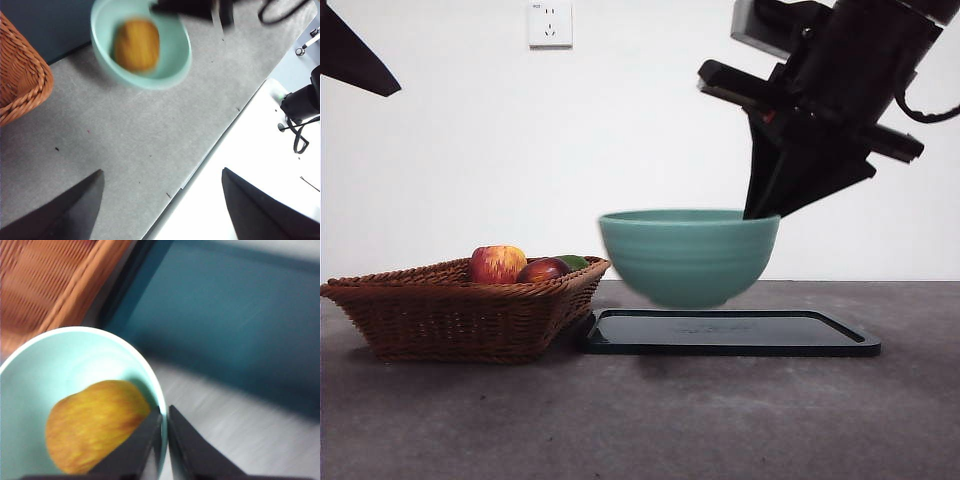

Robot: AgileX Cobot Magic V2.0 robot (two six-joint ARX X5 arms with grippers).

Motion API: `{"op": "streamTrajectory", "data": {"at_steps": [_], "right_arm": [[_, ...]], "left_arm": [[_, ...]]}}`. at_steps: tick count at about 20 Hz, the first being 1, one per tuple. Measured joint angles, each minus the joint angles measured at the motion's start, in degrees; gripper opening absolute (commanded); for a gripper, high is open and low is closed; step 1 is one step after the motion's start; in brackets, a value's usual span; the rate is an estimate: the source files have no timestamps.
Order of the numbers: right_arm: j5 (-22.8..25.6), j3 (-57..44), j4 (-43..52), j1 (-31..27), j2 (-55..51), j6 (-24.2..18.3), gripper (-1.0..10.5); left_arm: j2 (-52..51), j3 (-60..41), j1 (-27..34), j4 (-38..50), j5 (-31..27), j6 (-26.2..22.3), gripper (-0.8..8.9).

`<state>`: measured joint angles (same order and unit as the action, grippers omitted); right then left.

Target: Pick up the wifruite, put it on the bowl, pick up the plate, put it on desk

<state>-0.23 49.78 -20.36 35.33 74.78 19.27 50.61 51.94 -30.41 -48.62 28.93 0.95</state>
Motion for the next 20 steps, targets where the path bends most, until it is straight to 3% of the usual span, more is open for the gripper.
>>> {"op": "streamTrajectory", "data": {"at_steps": [9, 15, 20], "right_arm": [[-2.6, 12.0, 1.5, -10.6, 14.7, -6.5, 0.1], [-4.4, 14.7, 6.7, -12.9, 23.5, -7.5, 0.1], [-4.5, 14.7, 7.5, -13.3, 24.9, -7.5, 0.1]], "left_arm": [[0.0, 0.0, 0.0, 0.0, 0.0, 0.0, 3.74], [0.0, 0.0, 0.0, 0.0, 0.0, 0.0, 3.74], [0.0, 0.0, 0.0, -0.1, 0.0, 0.0, 3.75]]}}
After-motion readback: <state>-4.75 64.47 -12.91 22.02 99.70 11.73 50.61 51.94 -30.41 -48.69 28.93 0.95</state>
